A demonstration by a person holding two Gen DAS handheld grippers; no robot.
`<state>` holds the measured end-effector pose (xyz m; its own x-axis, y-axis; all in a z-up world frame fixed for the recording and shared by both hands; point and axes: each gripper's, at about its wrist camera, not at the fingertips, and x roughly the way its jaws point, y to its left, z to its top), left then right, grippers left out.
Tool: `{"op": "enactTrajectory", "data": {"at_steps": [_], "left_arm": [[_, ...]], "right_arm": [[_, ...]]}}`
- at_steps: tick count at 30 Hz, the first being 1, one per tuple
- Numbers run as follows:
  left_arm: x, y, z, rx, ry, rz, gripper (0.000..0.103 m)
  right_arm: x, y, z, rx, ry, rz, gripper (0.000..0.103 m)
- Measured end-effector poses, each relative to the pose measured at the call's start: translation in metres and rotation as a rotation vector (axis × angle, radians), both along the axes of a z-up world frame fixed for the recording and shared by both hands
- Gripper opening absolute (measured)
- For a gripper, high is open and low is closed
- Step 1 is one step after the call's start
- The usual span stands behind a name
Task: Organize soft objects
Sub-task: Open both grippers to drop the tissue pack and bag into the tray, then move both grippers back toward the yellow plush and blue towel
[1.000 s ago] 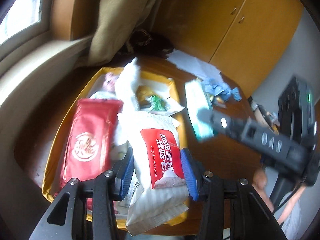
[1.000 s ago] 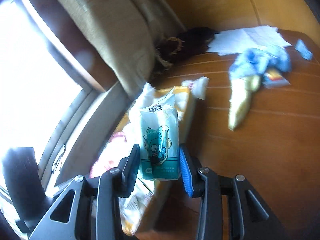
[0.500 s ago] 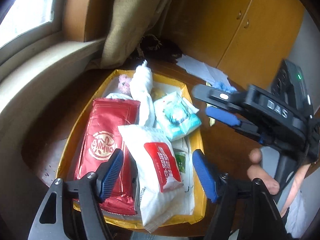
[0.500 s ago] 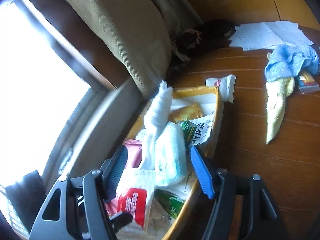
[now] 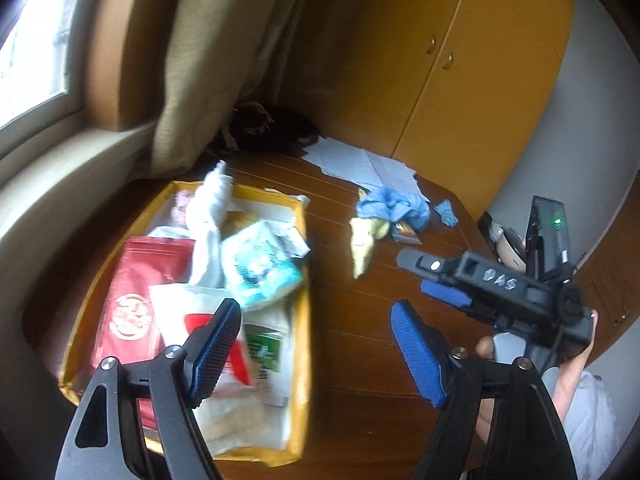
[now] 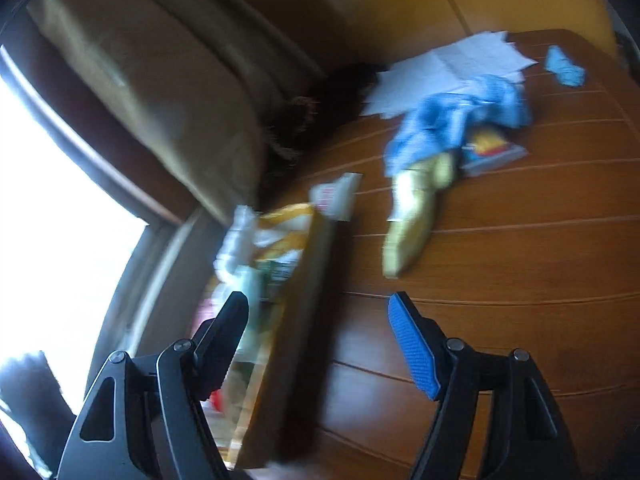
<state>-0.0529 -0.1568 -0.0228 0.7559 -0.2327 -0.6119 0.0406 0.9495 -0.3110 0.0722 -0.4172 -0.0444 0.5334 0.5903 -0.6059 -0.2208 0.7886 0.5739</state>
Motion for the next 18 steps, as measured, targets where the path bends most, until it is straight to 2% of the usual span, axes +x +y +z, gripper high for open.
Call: {"op": "enactTrajectory", "data": {"at_steps": [2, 3, 7, 13, 18], "left_arm": [[0.009, -0.014, 0.0, 0.015, 0.013, -0.021, 0.08], [0.012, -0.021, 0.0, 0.025, 0.011, -0.033, 0.08], [0.028, -0.042, 0.0, 0.063, 0.025, -0.062, 0.08], [0.05, -0.048, -0.008, 0.036, 0.081, -0.064, 0.08], [0.075, -0.055, -0.011, 0.061, 0.119, -0.059, 0.08]], "right_arm": [[0.003, -0.014, -0.009, -0.076, 0.028, -0.068, 0.072], [0.005, -0.021, -0.013, -0.083, 0.043, -0.086, 0.072], [0.011, -0.046, -0.027, -0.043, 0.103, -0.12, 0.072], [0.013, -0.063, -0.034, -0.032, 0.108, -0.138, 0.072], [0.022, -0.066, -0.043, -0.146, 0.115, -0.196, 0.072]]}}
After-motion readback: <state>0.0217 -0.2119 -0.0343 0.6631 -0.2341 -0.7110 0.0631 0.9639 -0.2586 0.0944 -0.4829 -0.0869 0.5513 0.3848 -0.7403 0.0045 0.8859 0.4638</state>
